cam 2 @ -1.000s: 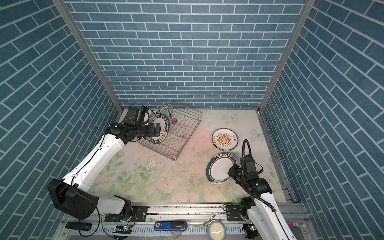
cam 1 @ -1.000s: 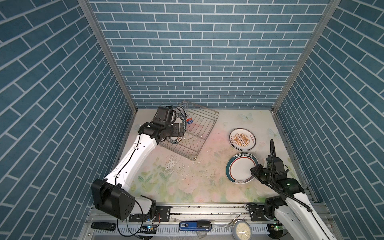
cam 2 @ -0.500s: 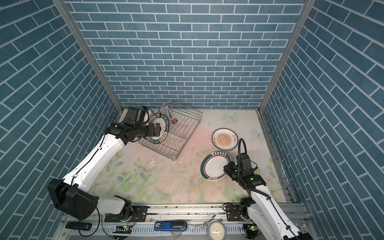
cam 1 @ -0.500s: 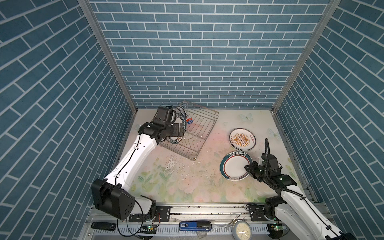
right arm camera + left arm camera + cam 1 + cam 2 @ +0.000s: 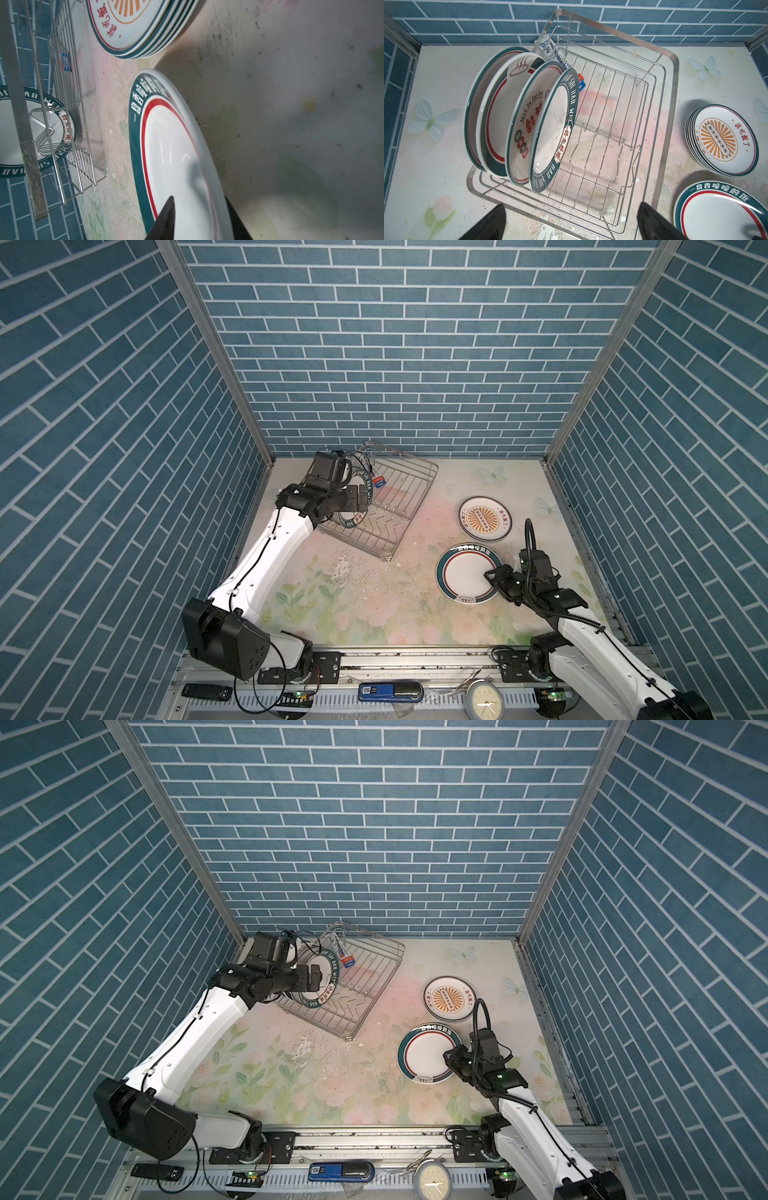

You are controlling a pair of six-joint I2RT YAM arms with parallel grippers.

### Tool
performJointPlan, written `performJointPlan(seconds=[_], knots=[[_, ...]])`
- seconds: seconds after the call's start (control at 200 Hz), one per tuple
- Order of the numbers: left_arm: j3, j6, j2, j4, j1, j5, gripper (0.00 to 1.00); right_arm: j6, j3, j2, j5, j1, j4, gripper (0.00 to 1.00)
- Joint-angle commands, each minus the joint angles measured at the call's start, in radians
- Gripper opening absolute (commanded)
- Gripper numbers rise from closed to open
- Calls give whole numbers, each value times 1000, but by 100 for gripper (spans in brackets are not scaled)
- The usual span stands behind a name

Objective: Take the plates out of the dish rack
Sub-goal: 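Lower the green-rimmed plate flat onto the table with the right gripper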

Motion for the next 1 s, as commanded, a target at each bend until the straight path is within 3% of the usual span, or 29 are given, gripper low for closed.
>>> performJointPlan(seconds=[0.0, 0.55, 0.995], knots=[[22, 11, 0, -18, 5, 1, 99, 13, -24, 23, -13, 10, 54, 42], [29, 20, 15, -30, 5, -40, 99, 7, 0, 149, -1, 33, 108, 47], [31, 17, 22, -32, 5, -41, 99, -35, 75, 279, 40, 79, 45, 62]])
